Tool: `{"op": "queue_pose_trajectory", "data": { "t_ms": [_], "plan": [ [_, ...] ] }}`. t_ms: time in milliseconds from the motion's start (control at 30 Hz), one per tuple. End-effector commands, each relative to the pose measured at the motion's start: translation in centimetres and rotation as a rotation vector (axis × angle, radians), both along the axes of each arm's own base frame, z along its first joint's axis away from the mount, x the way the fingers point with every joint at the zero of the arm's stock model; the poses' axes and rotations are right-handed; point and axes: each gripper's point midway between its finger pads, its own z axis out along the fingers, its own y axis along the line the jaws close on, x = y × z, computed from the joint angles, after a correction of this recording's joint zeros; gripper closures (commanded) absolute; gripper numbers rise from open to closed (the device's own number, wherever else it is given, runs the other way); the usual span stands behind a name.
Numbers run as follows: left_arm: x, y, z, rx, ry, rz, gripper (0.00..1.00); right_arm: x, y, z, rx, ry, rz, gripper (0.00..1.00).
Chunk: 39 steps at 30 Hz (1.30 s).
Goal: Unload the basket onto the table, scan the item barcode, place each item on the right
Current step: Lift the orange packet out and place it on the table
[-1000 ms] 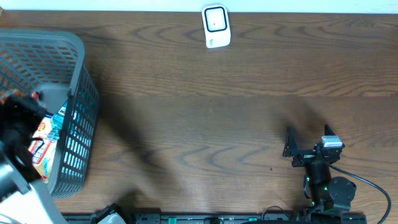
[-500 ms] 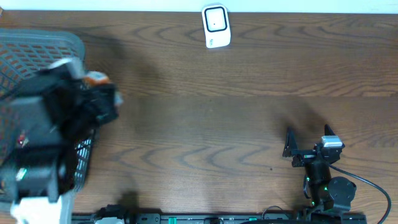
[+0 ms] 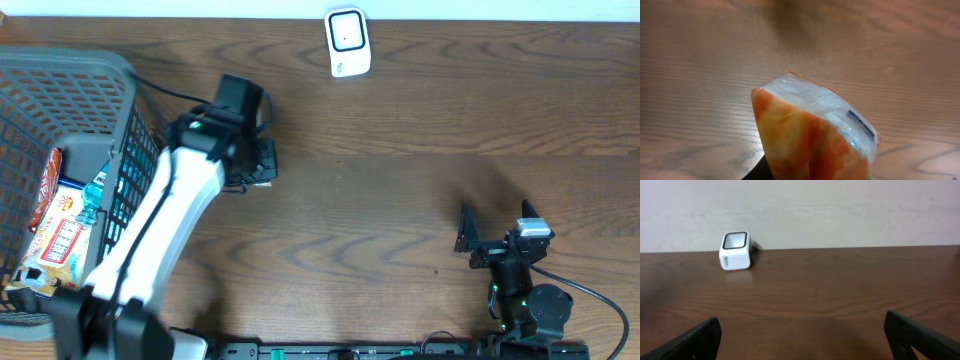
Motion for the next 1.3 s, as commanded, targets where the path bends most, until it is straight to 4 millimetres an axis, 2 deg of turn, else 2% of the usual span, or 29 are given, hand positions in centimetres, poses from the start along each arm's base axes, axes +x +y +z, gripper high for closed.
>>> {"op": "queue_pose_trajectory", "data": {
  "t_ms": [0,233,467,500,633,667,700,800,933,1067,1267],
  "plan": [
    [0.1,0.2,-2.6,0.047,0.063,-0.003,0.92,0.0,0.1,0.0,0.009,-0.003,0.001,0.01],
    [0.2,0.1,-7.1,0.074,0.157,0.010,0.93,0.0,0.1,0.0,0.009,-0.003,0.001,0.01],
    [-0.5,0.3,-9.4,0.076,0.164,0.013,0.92,0.0,0.1,0.0,0.009,-0.003,0.001,0.01],
    [-0.7,0.4,-9.6,0.077,0.168,0.013,0.83,0.0,0.1,0.0,0.009,-0.003,0.001,0.01],
    [-1.2,0.6,-10.0,0.082,0.181,0.013,0.20,0.0,0.1,0.0,0.009,-0.003,0.001,0.01],
    [-1.2,0.6,-10.0,0.082,0.181,0.013,0.12,0.0,0.1,0.0,0.009,-0.003,0.001,0.01],
    [-1.2,0.6,-10.0,0.082,0.180,0.013,0.07,0.0,0.1,0.0,0.009,-0.003,0.001,0.01],
    [-1.1,0.5,-9.9,0.081,0.177,0.013,0.02,0.0,0.1,0.0,0.009,-0.003,0.001,0.01],
    [-0.6,0.4,-8.9,0.072,0.150,0.012,0.01,0.0,0.1,0.0,0.009,-0.003,0.001,0.01],
    [0.5,0.0,-6.2,0.052,0.077,-0.004,0.01,0.0,0.1,0.0,0.009,-0.003,0.001,0.01],
    [1.6,1.0,0.5,0.071,-0.112,-0.010,0.00,0.0,0.1,0.0,0.009,-0.003,0.001,0.01]
  ]
}}
